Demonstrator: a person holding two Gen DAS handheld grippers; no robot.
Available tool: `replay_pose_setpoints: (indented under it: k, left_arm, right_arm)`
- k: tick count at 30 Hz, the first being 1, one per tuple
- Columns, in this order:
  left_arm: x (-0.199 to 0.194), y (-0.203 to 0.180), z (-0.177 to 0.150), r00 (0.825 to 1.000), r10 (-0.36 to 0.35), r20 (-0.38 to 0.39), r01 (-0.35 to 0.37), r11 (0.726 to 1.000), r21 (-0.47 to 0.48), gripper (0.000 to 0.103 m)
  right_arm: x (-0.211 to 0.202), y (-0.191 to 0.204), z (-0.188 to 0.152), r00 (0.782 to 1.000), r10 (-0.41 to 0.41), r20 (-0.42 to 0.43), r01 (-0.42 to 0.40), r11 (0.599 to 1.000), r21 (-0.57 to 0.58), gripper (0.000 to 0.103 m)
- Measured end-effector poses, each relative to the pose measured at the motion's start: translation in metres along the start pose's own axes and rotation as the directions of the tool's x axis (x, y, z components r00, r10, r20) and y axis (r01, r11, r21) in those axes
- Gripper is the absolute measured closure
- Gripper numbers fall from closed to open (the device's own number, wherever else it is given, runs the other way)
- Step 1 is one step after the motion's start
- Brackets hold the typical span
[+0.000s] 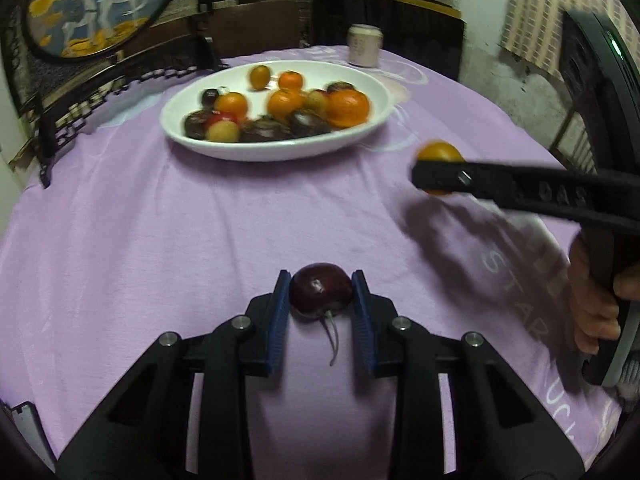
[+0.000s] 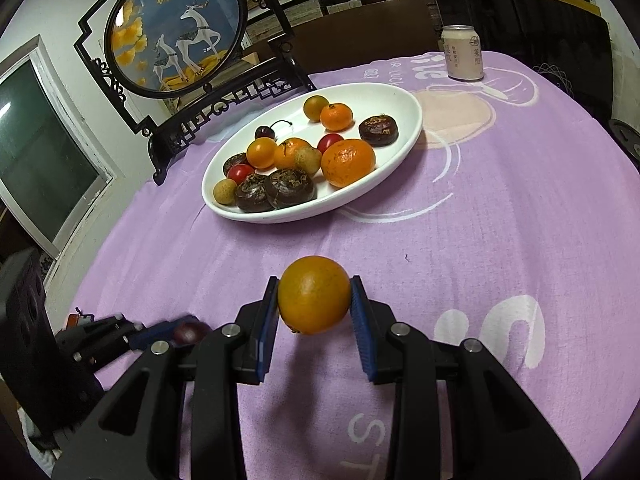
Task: Organize fruits
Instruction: 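Carry the cherry and orange to the white plate and release them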
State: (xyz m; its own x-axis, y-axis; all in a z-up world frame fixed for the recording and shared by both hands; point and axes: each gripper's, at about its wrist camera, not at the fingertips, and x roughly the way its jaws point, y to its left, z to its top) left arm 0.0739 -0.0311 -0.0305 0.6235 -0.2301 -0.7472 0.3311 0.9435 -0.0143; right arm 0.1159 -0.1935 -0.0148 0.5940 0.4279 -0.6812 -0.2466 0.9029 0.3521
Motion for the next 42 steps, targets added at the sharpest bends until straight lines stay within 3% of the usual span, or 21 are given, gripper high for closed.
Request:
replay_pose_setpoints:
  k: [6,14,21,27,34,42]
  left_arm:
    - [0.001,0.025,0.006,0.998,0.062,-0.004,-0.062,0.995,-0.078,0.072]
    - [-0.018,0.05,0.047,0.992,0.103,0.078,-0.092,0.987,-0.133,0.072]
    - [-0.02,0.053,0.092,0.972,0.172,0.157,-0.155,0.981,-0.116,0.072]
    - [-0.004,0.057,0.117,0.967,0.185,0.175,-0.164,0.978,-0.129,0.072]
    - [0.013,0.063,0.128,0.966,0.19,0.175,-0.167,0.976,-0.137,0.072]
    - [0.021,0.071,0.123,0.963,0.21,0.168,-0.187,0.971,-0.147,0.072]
  right_arm:
    - [0.003,0.005,-0.007,1.0,-0.011,-0.021,0.01,1.0,-0.016,0.068]
    - [-0.011,0.011,-0.003,1.0,0.002,0.017,-0.002,0.999,-0.035,0.068]
    - [-0.018,0.007,0.028,0.998,-0.01,0.058,0.012,0.999,-0.038,0.068]
    - [-0.025,-0.003,0.064,0.993,-0.023,0.116,0.025,0.999,-0.022,0.068]
    - [-0.025,-0.012,0.082,0.989,-0.012,0.149,0.011,1.0,0.005,0.068]
    - [-0.018,-0.014,0.074,0.992,-0.002,0.129,0.001,1.0,0.002,0.068]
